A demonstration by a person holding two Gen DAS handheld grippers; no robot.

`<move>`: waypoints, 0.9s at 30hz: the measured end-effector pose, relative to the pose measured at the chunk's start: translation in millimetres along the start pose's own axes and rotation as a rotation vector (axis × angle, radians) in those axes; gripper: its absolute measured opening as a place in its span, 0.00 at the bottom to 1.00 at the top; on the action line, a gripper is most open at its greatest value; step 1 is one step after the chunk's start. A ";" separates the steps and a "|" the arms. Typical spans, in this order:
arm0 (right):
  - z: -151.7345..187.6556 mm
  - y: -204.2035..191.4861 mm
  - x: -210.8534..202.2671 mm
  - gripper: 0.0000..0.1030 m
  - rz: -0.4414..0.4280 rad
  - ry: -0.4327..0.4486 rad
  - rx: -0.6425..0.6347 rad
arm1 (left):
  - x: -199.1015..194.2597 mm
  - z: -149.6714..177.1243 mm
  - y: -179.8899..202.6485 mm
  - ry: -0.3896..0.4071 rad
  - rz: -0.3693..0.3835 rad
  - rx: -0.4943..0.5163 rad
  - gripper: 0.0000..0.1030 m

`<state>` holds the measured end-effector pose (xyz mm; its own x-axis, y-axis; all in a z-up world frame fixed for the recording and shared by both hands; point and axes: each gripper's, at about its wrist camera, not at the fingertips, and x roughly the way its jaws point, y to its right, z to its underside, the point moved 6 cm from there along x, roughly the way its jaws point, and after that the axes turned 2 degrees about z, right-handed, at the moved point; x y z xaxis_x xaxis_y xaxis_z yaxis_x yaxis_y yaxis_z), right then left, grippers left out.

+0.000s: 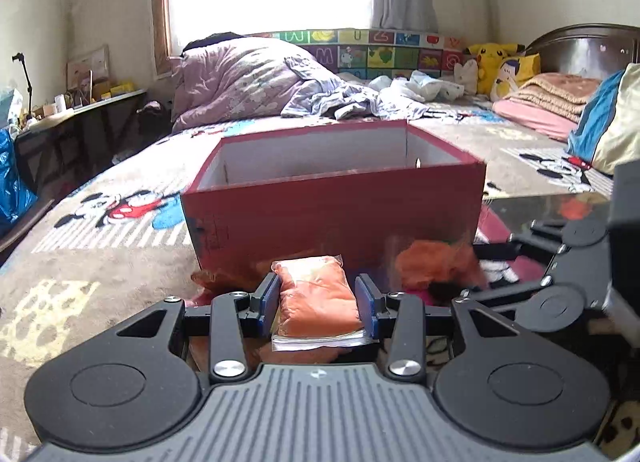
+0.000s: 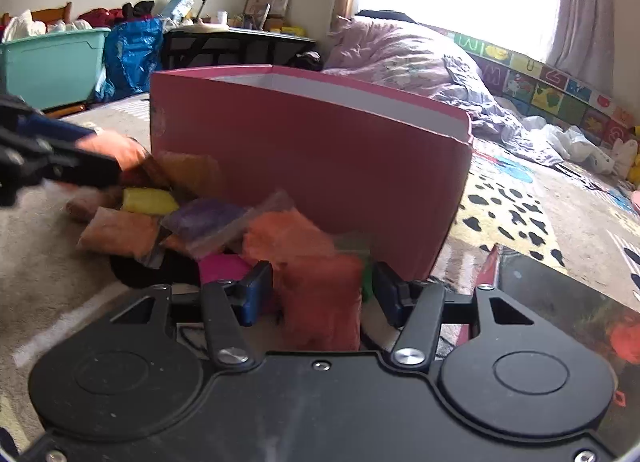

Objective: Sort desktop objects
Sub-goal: 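Grasp an orange clay bag with the left gripper while the right gripper grasps a red bag, then carry the orange bag into the box and release it while the right gripper holds the red bag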

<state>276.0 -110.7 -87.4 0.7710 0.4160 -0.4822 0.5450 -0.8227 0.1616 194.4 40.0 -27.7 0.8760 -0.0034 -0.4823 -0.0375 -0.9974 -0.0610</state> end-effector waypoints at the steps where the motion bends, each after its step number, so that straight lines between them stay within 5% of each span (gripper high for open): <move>1: 0.6 1.5 0.0 0.55 -0.001 -0.007 0.016 | -2.3 -3.9 1.2 0.006 0.002 0.002 0.39; 4: 2.1 4.9 -1.8 0.55 -0.021 -0.014 0.041 | -7.2 -15.6 6.7 0.024 0.007 0.017 0.39; 7: 1.6 8.4 -4.8 0.39 -0.050 -0.006 0.079 | -9.4 -30.8 11.5 0.043 0.007 0.043 0.39; 17: -11.0 22.8 -18.4 0.39 -0.118 0.056 0.195 | 11.4 -96.3 10.1 0.079 -0.013 0.098 0.39; 27: -14.4 18.8 -17.2 0.39 -0.191 0.065 0.228 | 92.3 -128.0 -18.3 -0.031 -0.050 0.026 0.39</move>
<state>277.7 -127.8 -63.6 0.6852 0.5897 -0.4275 0.6000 -0.7897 -0.1276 337.5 48.7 40.7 0.8616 0.0485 -0.5052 -0.0075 -0.9941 -0.1082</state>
